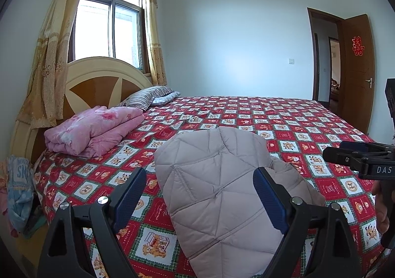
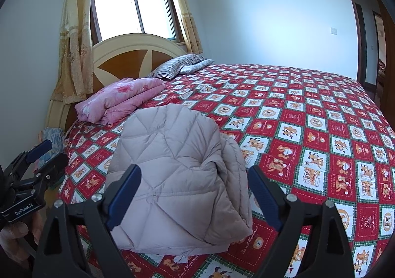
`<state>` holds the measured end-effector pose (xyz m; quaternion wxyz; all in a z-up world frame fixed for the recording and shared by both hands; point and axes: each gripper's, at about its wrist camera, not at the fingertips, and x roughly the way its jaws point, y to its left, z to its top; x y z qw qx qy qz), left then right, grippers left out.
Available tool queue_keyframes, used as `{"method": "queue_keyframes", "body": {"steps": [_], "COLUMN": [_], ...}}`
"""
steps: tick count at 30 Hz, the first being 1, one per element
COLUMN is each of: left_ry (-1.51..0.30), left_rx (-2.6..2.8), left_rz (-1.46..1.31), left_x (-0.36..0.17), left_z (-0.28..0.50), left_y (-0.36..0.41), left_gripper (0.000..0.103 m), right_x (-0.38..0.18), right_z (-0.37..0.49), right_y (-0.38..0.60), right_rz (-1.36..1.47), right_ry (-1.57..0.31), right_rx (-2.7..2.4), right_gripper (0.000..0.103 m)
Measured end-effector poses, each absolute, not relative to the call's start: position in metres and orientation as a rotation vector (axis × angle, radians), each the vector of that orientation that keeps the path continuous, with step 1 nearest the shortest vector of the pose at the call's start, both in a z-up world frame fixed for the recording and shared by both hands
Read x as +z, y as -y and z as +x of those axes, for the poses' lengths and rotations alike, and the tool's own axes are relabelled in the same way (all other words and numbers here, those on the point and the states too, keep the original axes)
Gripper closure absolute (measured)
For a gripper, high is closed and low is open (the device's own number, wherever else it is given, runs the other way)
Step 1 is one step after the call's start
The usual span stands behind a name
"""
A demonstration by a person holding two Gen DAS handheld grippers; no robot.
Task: Fold large clothes
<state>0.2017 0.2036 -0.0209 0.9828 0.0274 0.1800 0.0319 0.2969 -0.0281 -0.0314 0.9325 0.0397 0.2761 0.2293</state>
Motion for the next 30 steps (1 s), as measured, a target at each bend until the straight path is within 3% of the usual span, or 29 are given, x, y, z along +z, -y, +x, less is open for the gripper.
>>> {"method": "queue_keyframes", "body": {"steps": [30], "left_ry": [-0.381], "left_rx": [0.080], "left_rz": [0.032], "left_x": [-0.0214], "left_z": [0.2059], "left_y": [-0.2065], "left_gripper": [0.013], "right_x": [-0.0324], "right_z": [0.2956], "right_y": [0.0276], "right_rz": [0.075], "right_ry": [-0.563], "right_rx": [0.470], "right_gripper": [0.011]}}
